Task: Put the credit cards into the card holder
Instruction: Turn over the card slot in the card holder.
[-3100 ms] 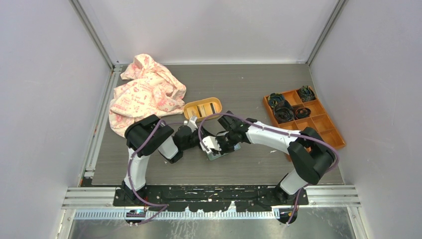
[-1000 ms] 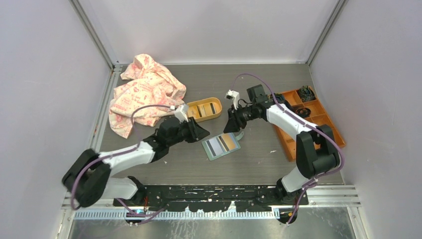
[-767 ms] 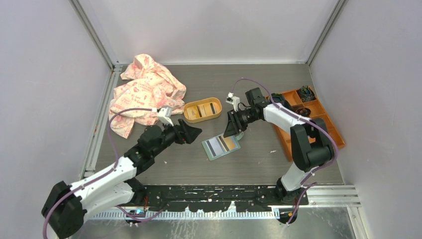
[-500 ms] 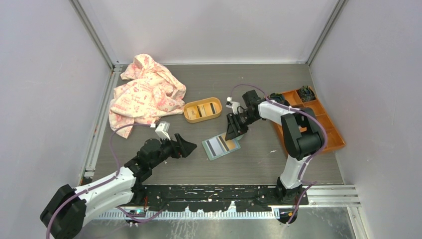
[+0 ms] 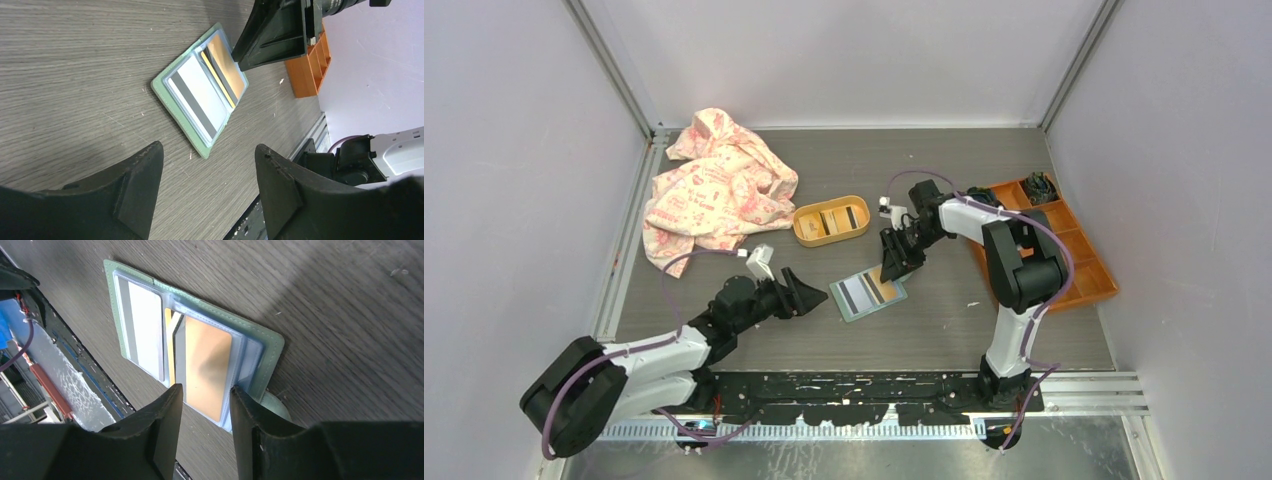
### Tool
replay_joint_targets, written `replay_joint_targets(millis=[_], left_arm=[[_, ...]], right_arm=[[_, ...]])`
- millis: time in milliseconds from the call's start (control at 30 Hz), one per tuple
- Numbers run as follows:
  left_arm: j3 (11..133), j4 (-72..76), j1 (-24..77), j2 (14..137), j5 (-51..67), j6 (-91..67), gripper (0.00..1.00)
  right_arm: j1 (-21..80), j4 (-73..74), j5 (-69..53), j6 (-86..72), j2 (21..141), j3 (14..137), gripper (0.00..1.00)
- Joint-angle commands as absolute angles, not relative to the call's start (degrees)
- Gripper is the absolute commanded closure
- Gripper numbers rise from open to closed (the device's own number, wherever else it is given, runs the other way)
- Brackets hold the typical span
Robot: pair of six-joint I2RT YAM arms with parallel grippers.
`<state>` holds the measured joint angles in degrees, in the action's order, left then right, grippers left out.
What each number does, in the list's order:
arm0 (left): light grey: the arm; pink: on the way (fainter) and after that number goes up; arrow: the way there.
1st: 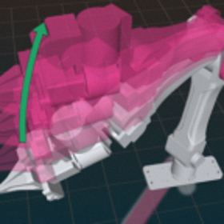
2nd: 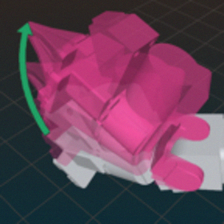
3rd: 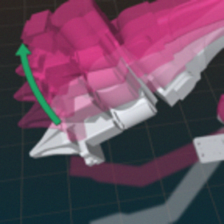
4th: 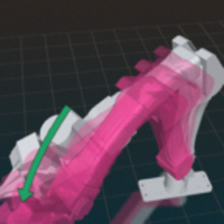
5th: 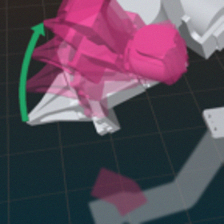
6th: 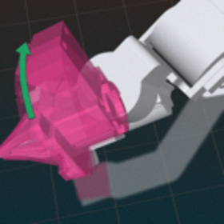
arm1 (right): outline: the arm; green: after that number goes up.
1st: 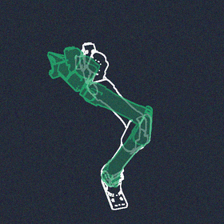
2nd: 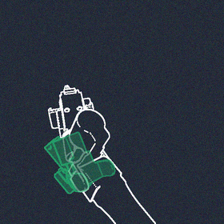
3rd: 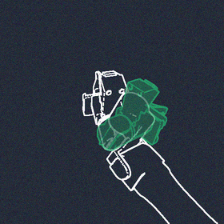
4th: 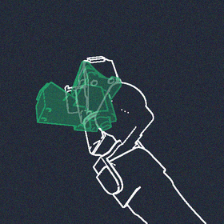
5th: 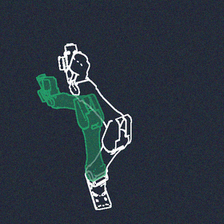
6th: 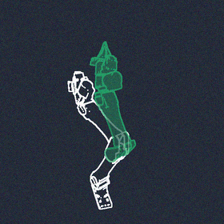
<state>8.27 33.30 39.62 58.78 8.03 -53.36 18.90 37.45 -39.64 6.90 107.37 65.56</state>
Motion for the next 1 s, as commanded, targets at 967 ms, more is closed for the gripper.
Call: replay_joint_targets(millis=[967], left_arm=[[11.67,53.45,39.51,78.0,15.41,-58.91,0.56]], right_arm=[[16.07,39.63,-58.44,2.9,110.51,68.4,0.6]])
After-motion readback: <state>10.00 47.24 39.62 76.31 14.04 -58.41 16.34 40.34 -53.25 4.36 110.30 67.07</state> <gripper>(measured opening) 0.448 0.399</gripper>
